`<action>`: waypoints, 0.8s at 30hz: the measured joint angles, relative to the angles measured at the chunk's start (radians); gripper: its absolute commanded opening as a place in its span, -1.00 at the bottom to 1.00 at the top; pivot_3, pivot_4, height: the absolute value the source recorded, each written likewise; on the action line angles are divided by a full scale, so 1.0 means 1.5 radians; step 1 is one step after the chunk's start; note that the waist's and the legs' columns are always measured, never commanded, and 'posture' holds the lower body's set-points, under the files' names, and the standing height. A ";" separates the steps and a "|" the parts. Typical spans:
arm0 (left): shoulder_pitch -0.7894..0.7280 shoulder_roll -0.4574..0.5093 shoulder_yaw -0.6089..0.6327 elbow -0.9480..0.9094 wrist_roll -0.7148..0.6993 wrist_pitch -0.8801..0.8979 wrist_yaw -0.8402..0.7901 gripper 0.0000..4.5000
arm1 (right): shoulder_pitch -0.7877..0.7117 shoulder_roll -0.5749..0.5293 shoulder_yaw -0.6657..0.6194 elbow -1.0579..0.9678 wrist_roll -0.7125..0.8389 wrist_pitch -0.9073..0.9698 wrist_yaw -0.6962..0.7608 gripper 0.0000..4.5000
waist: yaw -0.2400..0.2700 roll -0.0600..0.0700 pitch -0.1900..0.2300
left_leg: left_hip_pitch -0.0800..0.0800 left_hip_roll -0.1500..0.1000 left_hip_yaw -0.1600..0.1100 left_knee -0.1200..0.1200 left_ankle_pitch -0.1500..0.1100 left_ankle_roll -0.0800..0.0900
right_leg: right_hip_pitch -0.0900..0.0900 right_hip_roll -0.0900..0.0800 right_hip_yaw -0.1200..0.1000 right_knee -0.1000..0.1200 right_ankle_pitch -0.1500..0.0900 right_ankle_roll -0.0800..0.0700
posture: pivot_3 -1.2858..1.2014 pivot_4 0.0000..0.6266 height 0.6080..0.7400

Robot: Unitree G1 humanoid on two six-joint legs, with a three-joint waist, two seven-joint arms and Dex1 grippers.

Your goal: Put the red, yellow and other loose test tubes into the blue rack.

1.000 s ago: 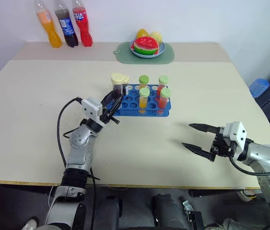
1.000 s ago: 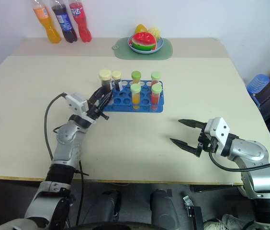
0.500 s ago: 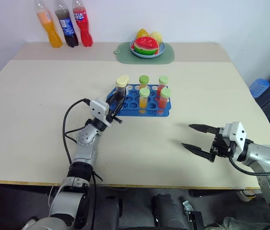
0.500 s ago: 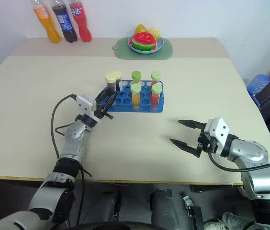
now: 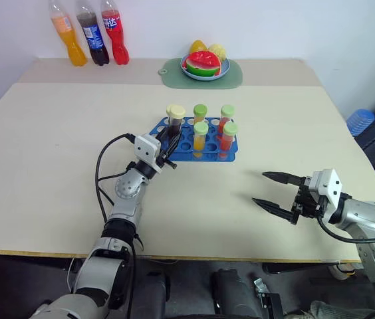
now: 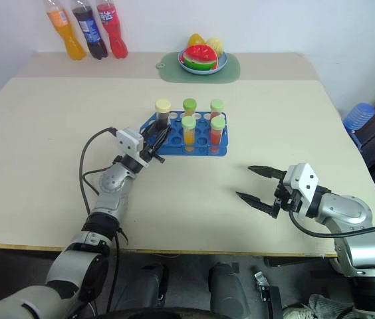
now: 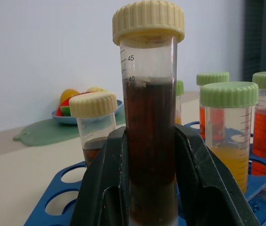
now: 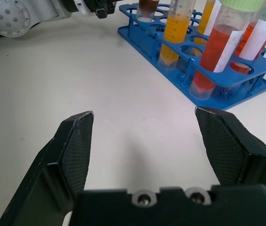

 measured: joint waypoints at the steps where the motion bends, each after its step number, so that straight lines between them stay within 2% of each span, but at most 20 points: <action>1: -0.001 0.000 0.000 0.003 0.002 0.000 0.001 -0.66 | 0.000 0.000 0.000 0.000 0.000 0.000 -0.001 0.70 | 0.000 0.000 0.000 | 0.000 0.000 0.000 0.000 0.000 0.000 | 0.000 0.000 0.000 0.000 0.000 0.000 | 0.03 -0.52 1.00; 17: -0.004 -0.003 0.005 0.055 -0.001 -0.023 -0.008 -0.66 | -0.004 0.002 0.001 0.000 0.000 0.005 -0.019 0.70 | -0.001 0.000 0.000 | 0.000 0.000 0.000 0.000 0.000 0.000 | 0.000 0.000 0.000 0.000 0.000 0.000 | 0.03 -0.52 1.00; 19: 0.002 -0.009 0.006 0.048 -0.020 -0.016 -0.030 -0.20 | -0.004 0.003 0.001 0.000 0.000 0.005 -0.019 0.70 | 0.000 0.000 0.000 | 0.000 0.000 0.000 0.000 0.000 0.000 | 0.000 0.000 0.000 0.000 0.000 0.000 | 0.03 -0.52 1.00; 21: 0.012 -0.014 0.004 0.033 -0.040 -0.002 -0.062 0.16 | -0.005 0.005 0.001 0.000 0.000 0.005 -0.019 0.70 | -0.001 0.000 0.000 | 0.000 0.000 0.000 0.000 0.000 0.000 | 0.000 0.000 0.000 0.000 0.000 0.000 | 0.03 -0.52 1.00; 22: 0.015 -0.016 0.003 0.025 -0.044 0.004 -0.069 0.45 | -0.006 0.007 0.001 0.000 0.000 0.005 -0.019 0.70 | 0.000 0.000 0.000 | 0.000 0.000 0.000 0.000 0.000 0.000 | 0.000 0.000 0.000 0.000 0.000 0.000 | 0.03 -0.52 1.00; 24: 0.023 -0.019 0.003 0.008 -0.043 0.006 -0.065 0.86 | -0.010 0.008 0.003 0.000 0.000 0.005 -0.019 0.70 | -0.001 0.000 0.000 | 0.000 0.000 0.000 0.000 0.000 0.000 | 0.000 0.000 0.000 0.000 0.000 0.000 | 0.03 -0.52 1.00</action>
